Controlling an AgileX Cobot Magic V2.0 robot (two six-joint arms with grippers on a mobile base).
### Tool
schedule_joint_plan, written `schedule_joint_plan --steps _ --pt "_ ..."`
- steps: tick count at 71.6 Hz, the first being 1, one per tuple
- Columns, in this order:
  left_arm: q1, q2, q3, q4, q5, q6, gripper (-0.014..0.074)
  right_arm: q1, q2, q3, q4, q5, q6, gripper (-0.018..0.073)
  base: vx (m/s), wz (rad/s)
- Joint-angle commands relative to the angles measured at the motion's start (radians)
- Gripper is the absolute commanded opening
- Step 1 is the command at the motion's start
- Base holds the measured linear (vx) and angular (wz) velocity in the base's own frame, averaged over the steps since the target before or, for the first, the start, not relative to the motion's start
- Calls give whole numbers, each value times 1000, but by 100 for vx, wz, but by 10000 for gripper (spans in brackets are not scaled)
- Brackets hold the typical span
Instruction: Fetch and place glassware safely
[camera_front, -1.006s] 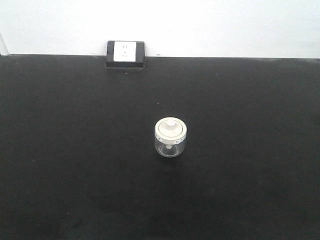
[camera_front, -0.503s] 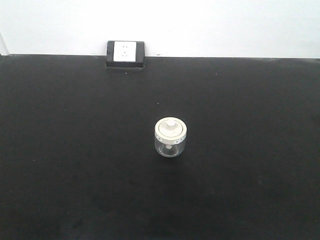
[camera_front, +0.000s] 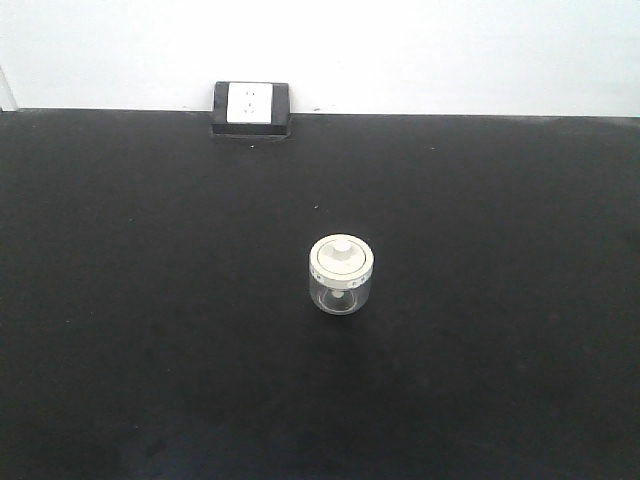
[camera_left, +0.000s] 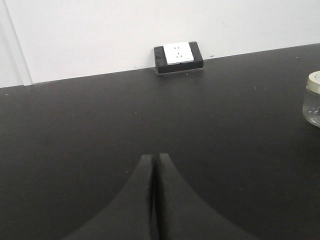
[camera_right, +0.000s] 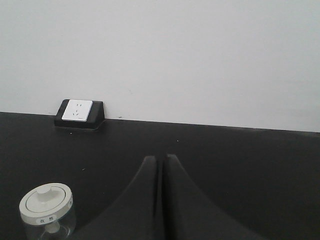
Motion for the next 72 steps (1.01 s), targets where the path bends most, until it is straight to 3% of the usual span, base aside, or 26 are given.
schedule_joint_plan --steps 1,18,25,35,52,62,72 --pt "-6 -12 31 -3 -70 -2 -7 -2 3 -27 -17 -37 -4 -3 0 0" --pt "-6 -12 31 -3 -70 -2 -7 -2 3 -27 -17 -36 -4 -3 0 0" --pt "-6 -12 31 -3 -70 -2 -7 -2 3 -27 15 5 -63 -3 0 0" --pt "-6 -12 31 -3 -70 -2 -7 -31 3 -27 244 108 -267 -3 0 0" --pt "-6 -12 31 -3 -70 -2 -7 -235 3 -18 731 116 -781 -3 0 0" --pt "-6 -12 31 -3 -70 -2 -7 -291 -32 79 861 5 -899 -3 0 0" --pt "-6 -12 31 -3 -70 -2 -7 -291 -119 201 865 -113 -894 -3 0 0"
